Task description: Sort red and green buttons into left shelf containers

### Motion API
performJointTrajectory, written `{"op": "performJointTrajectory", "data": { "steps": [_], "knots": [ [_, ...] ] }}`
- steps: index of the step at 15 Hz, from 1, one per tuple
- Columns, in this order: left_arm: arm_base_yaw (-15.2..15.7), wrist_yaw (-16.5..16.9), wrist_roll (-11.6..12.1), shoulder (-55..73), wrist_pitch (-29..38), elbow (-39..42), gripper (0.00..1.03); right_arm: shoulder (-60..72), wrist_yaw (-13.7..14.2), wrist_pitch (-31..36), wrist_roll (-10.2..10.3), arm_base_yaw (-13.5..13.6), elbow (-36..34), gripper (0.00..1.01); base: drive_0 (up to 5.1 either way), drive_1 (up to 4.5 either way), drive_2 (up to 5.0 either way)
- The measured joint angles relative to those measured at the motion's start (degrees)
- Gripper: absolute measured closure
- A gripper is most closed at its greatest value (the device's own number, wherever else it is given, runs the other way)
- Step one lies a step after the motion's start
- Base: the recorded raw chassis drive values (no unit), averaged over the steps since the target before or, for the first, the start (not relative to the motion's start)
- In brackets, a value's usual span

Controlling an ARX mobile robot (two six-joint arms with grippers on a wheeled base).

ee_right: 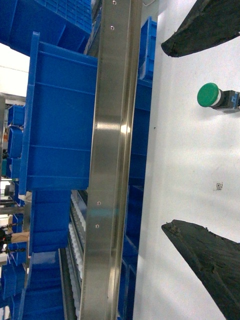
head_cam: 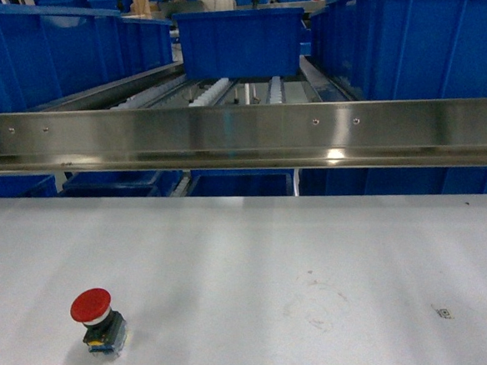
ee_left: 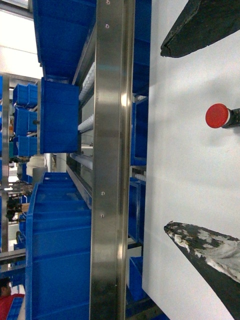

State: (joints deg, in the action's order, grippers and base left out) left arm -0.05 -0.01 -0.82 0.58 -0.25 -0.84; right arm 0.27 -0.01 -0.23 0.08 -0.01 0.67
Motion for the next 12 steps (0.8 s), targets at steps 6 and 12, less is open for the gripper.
{"op": "performJointTrajectory", "data": {
  "steps": [6,12],
  "knots": [
    [0.0,0.0,0.0,0.0,0.0,0.0,0.05,0.0,0.0,0.0,0.0,0.0,0.0,0.03,0.0,0.0,0.0],
    [0.0,0.0,0.0,0.0,0.0,0.0,0.05,0.0,0.0,0.0,0.0,0.0,0.0,0.03,0.0,0.0,0.0]
  ]
}}
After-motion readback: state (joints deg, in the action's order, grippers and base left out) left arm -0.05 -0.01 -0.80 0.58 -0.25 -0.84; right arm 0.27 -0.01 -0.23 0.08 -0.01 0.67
